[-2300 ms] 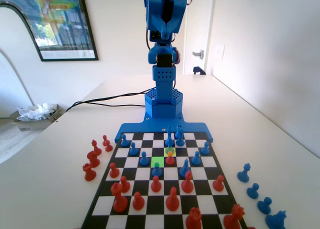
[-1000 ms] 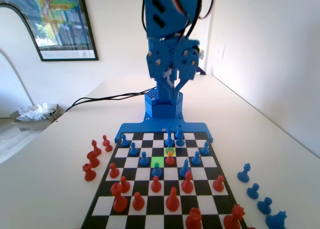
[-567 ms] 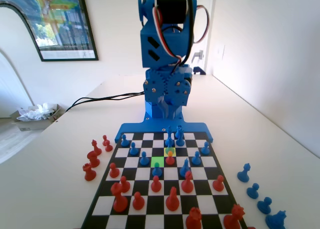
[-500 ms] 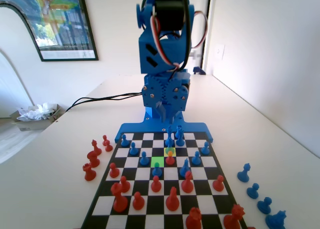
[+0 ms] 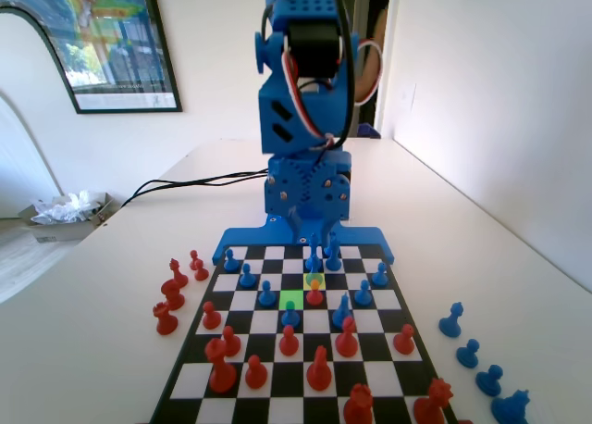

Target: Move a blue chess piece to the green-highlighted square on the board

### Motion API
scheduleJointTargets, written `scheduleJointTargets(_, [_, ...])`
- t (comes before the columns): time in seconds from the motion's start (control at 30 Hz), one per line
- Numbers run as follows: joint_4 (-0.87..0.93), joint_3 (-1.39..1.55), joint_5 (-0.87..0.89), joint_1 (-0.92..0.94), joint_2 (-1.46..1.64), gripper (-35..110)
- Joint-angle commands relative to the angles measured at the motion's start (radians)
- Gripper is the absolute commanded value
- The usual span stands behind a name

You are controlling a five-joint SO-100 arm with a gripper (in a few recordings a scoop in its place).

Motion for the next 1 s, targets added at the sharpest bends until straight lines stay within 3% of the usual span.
scheduleJointTargets(0.0, [-0.044, 0.031, -0.020, -0.014, 0.003, 12])
scheduleJointTargets(0.97, [-0.238, 0.107, -0.077, -0.025, -0.121, 10])
